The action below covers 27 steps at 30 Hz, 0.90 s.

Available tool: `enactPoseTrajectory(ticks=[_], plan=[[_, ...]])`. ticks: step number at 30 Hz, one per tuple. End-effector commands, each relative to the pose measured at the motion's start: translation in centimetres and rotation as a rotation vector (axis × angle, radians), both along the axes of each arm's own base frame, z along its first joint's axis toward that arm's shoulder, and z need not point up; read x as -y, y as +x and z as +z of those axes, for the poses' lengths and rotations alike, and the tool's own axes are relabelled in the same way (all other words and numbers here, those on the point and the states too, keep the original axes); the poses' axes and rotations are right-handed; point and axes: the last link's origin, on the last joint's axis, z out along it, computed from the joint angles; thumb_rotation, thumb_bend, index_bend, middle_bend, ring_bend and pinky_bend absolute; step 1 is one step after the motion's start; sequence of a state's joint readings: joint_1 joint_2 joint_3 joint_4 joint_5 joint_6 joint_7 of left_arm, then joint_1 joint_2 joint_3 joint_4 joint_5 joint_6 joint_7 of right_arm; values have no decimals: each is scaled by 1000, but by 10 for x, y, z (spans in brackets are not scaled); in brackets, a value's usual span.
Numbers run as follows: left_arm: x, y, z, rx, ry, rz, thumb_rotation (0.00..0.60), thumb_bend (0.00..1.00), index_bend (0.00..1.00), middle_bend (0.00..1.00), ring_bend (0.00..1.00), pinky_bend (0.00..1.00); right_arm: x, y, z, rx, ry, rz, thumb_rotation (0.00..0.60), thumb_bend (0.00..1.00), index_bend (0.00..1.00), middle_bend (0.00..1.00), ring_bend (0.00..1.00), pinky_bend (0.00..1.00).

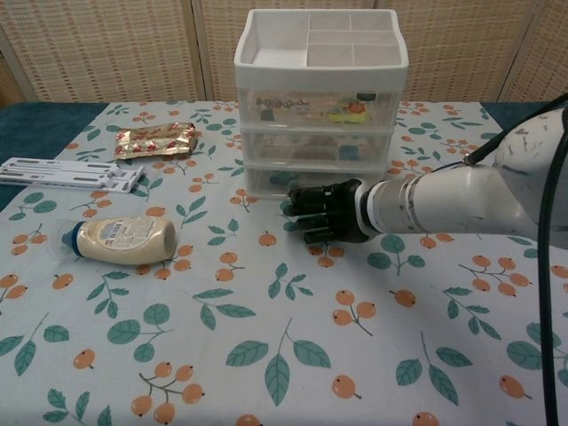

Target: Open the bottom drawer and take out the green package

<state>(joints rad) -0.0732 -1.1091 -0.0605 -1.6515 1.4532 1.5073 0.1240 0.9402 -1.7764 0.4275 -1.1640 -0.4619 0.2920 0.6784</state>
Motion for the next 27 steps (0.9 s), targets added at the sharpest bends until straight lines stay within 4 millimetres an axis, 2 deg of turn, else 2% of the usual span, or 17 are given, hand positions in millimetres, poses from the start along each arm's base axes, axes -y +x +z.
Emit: enactPoseTrajectory(ticks=[1,14,27], plan=[[0,0,0,-1,0,0,600,177,80,128,144,145,0,0,1,-3,-5,2,600,744,0,743,863,962],[1,0,-1,-1,-2,0,600,177,80,128,144,145,-2,-1,5,-22,-19,25,600,752,15,743,865,962],[2,2,-1,-1,-3,-1,600,177,80,128,144,145,-5,-2,6,-31,-11,38,600,753,107,743,871,962]])
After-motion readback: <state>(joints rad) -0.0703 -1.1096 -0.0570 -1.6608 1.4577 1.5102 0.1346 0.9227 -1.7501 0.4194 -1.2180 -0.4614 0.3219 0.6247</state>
